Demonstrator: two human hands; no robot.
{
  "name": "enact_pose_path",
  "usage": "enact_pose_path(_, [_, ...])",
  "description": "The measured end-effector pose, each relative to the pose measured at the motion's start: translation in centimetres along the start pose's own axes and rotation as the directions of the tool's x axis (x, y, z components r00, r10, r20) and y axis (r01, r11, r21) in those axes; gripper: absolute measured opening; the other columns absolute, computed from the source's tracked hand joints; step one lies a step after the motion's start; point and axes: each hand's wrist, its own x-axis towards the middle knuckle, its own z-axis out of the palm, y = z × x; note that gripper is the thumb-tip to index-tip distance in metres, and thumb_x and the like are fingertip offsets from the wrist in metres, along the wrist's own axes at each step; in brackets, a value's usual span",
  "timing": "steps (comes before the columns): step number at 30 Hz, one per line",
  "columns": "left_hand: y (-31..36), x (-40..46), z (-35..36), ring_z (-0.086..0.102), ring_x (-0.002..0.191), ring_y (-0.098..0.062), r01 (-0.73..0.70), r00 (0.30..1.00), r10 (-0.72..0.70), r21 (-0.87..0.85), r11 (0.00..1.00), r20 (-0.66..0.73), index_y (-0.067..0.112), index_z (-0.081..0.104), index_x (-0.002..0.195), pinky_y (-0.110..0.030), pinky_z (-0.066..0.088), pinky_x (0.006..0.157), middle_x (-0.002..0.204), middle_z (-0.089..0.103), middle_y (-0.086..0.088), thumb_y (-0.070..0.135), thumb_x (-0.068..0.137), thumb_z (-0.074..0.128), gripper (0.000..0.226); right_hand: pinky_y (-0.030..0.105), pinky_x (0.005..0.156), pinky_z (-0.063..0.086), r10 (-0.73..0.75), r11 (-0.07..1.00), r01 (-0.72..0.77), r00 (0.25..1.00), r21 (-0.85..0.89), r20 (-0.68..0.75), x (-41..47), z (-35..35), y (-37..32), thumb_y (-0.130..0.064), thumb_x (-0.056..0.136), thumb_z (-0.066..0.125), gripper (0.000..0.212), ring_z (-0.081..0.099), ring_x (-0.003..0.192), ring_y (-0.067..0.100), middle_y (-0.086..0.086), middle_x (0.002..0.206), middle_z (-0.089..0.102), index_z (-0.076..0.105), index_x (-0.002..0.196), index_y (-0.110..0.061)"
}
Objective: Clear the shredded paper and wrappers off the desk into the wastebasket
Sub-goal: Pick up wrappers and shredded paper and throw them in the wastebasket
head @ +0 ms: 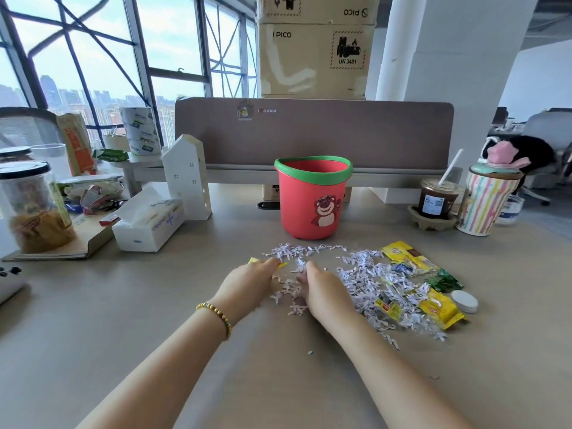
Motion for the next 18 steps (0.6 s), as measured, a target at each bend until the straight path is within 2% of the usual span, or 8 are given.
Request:
enact_pose_path(2, [-0.1,1.0,-1.1,0.060,0.088,-0.038,0.025,0.996,-0.031,-0.073,0.997,-0.080,0.015,0.046,0.121,-0.039,0.046,0.068,0.100,0.063,-0.016,0.010,0.095,0.034,0.028,0.030,0.051,0.035,-0.009,0.999,0.011,0.999,0.051,-0.045,0.9,-0.7,0.7,-0.006,0.094,0.045,0.008,0.059,0.077,0.027,0.011,0.084,0.063,0.042,0.091,-0.013])
enact_pose_path(4, [-0.1,2.0,-2.4,0.060,0.082,-0.037,0.011,0.990,-0.032,-0.152,0.988,-0.138,0.014,0.047,0.119,-0.038,0.045,0.065,0.095,0.063,-0.018,0.011,0.097,0.033,0.026,0.027,0.045,0.028,0.005,0.995,0.002,0.998,0.096,-0.065,1.9,-1.7,1.3,-0.007,0.095,0.043,0.013,0.058,0.072,0.027,0.006,0.074,0.055,0.040,0.085,-0.015])
enact_pose_path(7, [0.1,3.6,-4.4,0.055,0.071,-0.032,-0.031,0.982,-0.008,-0.206,0.978,-0.189,0.006,0.049,0.113,-0.033,0.038,0.059,0.090,0.063,-0.019,0.014,0.098,0.032,0.024,0.029,0.047,0.031,0.039,0.957,-0.026,0.999,0.290,-0.038,3.2,-4.3,1.6,-0.018,0.098,0.042,0.016,0.051,0.063,0.020,0.001,0.069,0.051,0.044,0.082,-0.014])
enact_pose_path(9, [0.4,4.8,-6.0,0.052,0.066,-0.028,-0.065,0.972,0.008,-0.233,0.970,-0.237,0.005,0.050,0.109,-0.031,0.037,0.058,0.085,0.062,-0.017,0.018,0.099,0.033,0.024,0.024,0.046,0.030,0.051,0.931,-0.032,0.998,0.365,-0.042,4.1,-6.3,1.5,-0.027,0.097,0.044,0.022,0.048,0.061,0.014,-0.003,0.069,0.051,0.049,0.082,-0.013])
enact_pose_path(13, [1.2,7.5,-10.0,0.053,0.068,-0.033,-0.143,0.933,0.040,-0.265,0.954,-0.358,0.007,0.052,0.107,-0.035,0.043,0.063,0.078,0.058,-0.014,0.020,0.098,0.035,0.023,0.021,0.044,0.030,0.050,0.912,0.009,0.990,0.410,-0.132,6.1,-10.0,1.7,-0.030,0.096,0.046,0.027,0.047,0.056,0.010,-0.008,0.064,0.049,0.047,0.072,-0.018])
enact_pose_path(15, [1.5,9.3,-12.5,0.054,0.070,-0.033,-0.168,0.904,0.035,-0.280,0.945,-0.426,0.009,0.053,0.111,-0.037,0.046,0.066,0.082,0.060,-0.017,0.018,0.098,0.036,0.024,0.018,0.044,0.031,0.053,0.910,0.018,0.986,0.414,-0.160,7.4,-11.6,1.9,-0.029,0.096,0.046,0.025,0.044,0.054,0.005,-0.009,0.063,0.048,0.049,0.076,-0.014])
enact_pose_path(18, [2.2,12.4,-15.8,0.058,0.075,-0.037,-0.200,0.850,0.038,-0.255,0.946,-0.526,0.010,0.051,0.116,-0.042,0.049,0.069,0.089,0.063,-0.022,0.015,0.097,0.036,0.025,0.023,0.050,0.028,0.046,0.909,0.045,0.977,0.415,-0.207,9.6,-13.6,1.9,-0.029,0.096,0.048,0.023,0.041,0.057,0.009,-0.007,0.060,0.044,0.052,0.080,-0.012])
